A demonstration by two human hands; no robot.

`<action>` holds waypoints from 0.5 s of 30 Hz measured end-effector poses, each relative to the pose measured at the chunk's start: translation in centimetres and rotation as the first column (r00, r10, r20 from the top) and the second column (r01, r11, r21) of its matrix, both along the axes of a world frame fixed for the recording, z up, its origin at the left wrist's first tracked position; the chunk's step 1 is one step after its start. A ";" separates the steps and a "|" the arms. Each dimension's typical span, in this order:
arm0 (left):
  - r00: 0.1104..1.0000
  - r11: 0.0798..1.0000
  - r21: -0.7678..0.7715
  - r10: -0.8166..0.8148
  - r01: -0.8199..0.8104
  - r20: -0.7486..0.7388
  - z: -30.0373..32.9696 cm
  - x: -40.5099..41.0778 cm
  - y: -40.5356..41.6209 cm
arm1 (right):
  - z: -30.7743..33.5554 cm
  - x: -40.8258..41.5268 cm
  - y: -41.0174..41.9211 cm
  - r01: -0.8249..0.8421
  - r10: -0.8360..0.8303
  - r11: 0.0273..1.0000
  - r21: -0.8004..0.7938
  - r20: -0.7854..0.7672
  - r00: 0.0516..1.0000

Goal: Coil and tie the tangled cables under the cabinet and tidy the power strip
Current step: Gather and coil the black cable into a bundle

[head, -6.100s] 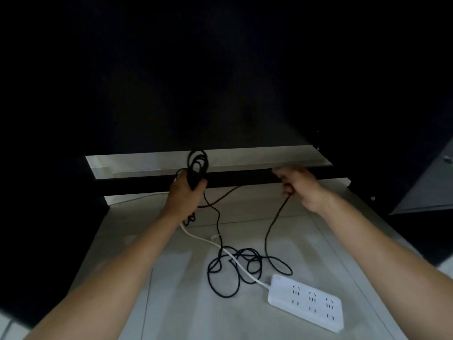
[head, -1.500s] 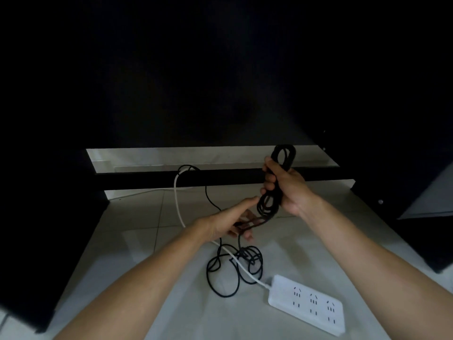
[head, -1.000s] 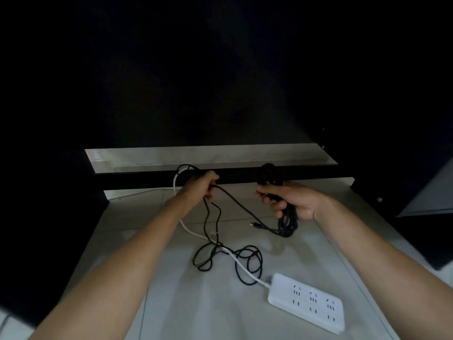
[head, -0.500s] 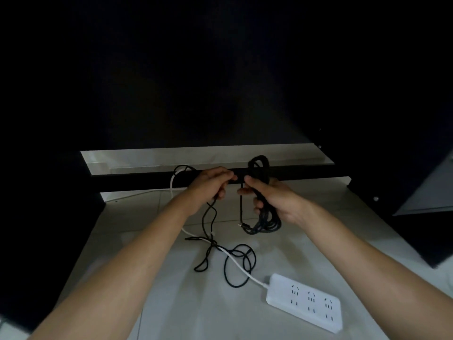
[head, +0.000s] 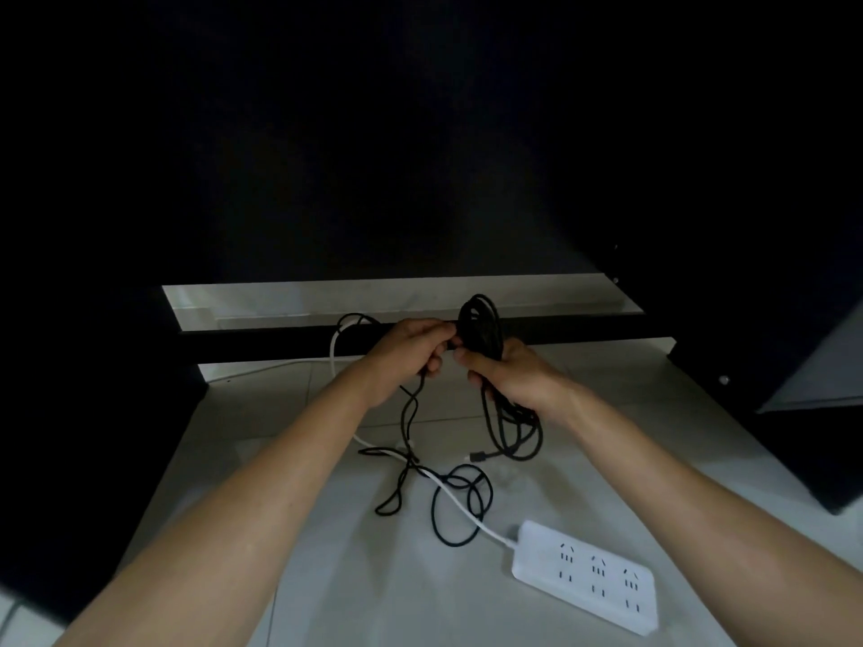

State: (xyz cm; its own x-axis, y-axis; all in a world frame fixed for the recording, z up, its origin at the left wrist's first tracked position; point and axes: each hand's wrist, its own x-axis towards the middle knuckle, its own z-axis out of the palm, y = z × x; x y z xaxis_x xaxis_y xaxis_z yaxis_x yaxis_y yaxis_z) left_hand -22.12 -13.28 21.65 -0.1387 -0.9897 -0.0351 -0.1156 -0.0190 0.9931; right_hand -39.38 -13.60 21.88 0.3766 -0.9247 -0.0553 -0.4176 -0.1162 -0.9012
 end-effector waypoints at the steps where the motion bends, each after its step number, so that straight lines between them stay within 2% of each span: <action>1: 1.000 1.000 0.007 0.004 -0.004 -0.011 0.0 -0.2 0.0 | 0.0 -0.2 0.0 -0.023 0.022 0.998 0.053 0.021 1.000; 4: 1.000 1.000 0.011 -0.007 0.007 -0.028 0.0 -0.6 0.0 | -0.3 -0.5 0.4 -0.118 0.009 0.939 0.324 0.318 0.948; 7: 0.999 0.999 0.007 -0.037 0.036 0.017 -0.1 -0.6 0.0 | -0.8 -0.6 0.8 -0.199 -0.002 0.874 0.443 0.414 0.910; 9: 0.998 0.999 0.016 -0.038 0.037 0.046 -0.3 -0.6 0.0 | -1.3 -0.9 0.7 -0.219 0.023 0.840 0.496 0.371 0.928; 12: 0.996 0.998 0.063 -0.026 0.021 0.085 -0.7 -0.2 0.2 | -2.2 -1.4 0.5 -0.149 0.080 0.861 0.487 0.160 0.984; 15: 0.985 0.997 0.074 -0.010 -0.003 0.171 -0.6 0.3 0.2 | -2.6 -1.7 0.3 -0.020 -0.028 0.893 0.449 0.100 0.995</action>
State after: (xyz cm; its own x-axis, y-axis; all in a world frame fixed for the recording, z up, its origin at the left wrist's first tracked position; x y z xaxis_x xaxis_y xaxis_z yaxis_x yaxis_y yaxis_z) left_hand -21.81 -13.12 21.00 -0.1279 -0.9830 -0.1318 -0.2837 -0.0910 0.9546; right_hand -41.06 -13.30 19.28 0.3988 -0.8115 -0.4270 -0.3216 0.3123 -0.8939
